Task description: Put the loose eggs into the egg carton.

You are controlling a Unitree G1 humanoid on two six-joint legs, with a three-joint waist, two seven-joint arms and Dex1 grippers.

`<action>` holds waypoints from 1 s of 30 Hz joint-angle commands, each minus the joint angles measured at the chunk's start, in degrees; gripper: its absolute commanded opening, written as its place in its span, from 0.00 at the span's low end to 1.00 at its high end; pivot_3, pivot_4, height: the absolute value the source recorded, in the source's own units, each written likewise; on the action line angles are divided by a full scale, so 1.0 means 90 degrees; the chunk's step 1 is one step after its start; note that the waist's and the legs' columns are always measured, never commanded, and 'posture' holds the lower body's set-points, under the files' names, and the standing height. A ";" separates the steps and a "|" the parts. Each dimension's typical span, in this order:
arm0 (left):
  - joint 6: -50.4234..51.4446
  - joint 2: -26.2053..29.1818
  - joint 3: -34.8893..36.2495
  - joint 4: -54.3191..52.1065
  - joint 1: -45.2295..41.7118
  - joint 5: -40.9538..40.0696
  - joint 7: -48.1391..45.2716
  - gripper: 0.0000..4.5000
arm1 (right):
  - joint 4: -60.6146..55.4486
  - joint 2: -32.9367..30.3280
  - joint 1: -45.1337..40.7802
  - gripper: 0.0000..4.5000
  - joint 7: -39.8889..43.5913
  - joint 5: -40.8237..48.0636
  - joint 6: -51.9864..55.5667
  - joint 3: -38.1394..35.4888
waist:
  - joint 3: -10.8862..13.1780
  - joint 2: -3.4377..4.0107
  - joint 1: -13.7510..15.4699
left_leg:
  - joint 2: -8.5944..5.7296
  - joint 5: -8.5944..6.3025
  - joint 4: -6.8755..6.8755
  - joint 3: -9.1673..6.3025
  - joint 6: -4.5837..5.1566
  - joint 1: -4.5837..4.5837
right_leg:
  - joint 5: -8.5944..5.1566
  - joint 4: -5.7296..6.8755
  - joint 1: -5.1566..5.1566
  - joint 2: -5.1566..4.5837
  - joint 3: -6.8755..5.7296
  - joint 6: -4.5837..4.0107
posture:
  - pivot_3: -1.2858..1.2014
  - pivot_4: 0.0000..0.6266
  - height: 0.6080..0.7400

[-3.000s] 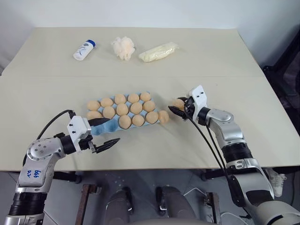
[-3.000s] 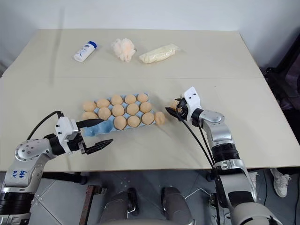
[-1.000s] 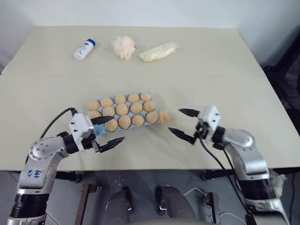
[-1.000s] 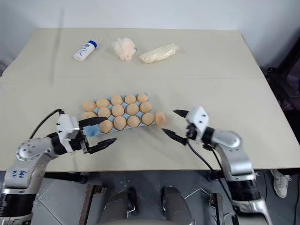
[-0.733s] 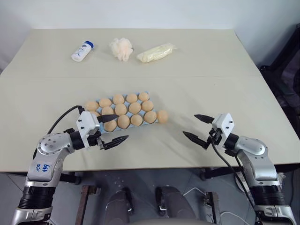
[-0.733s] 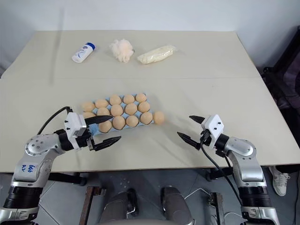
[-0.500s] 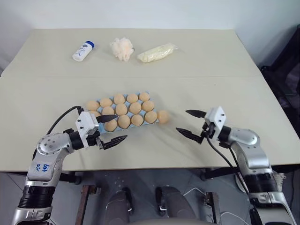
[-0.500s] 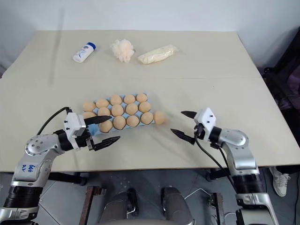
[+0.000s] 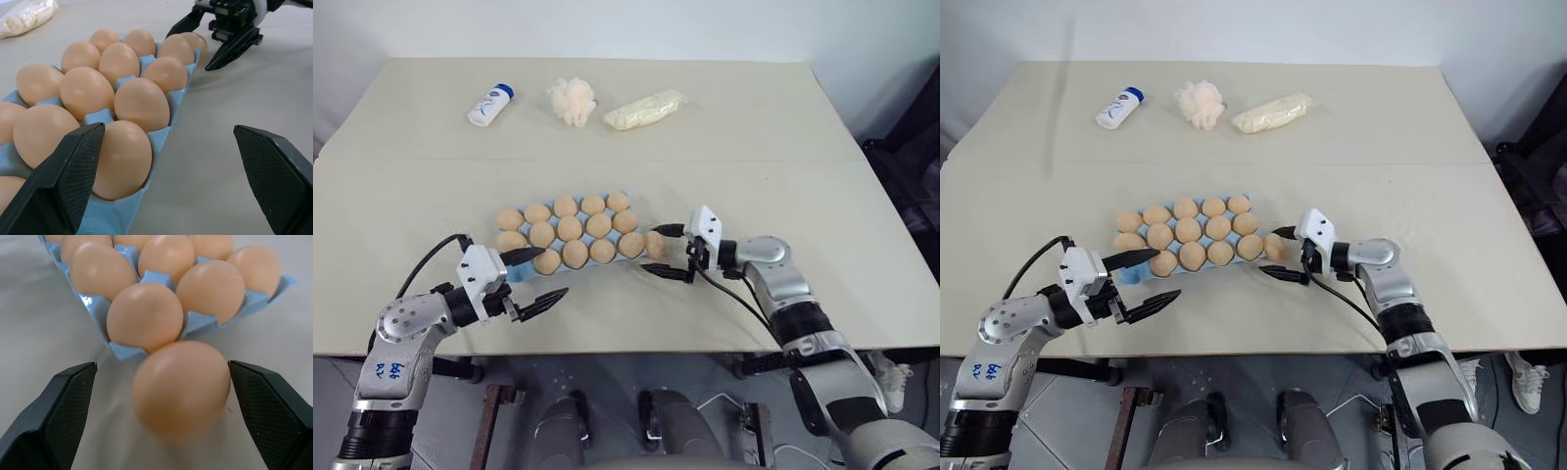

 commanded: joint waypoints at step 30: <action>-0.0297 0.0265 0.2111 0.0465 0.1415 -0.0248 0.0222 1.00 | -0.3867 0.1300 -0.0494 0.40 -0.0757 0.0419 0.2969 0.1390 | -0.0001 -0.0002 -0.0160 | 0.0006 -0.0004 -0.0030 0.0002 -0.0013 -0.0034 | -0.0009 0.0003 -0.0061 -0.0006 -0.0005 -0.0018 | 0.52 0.24 1.00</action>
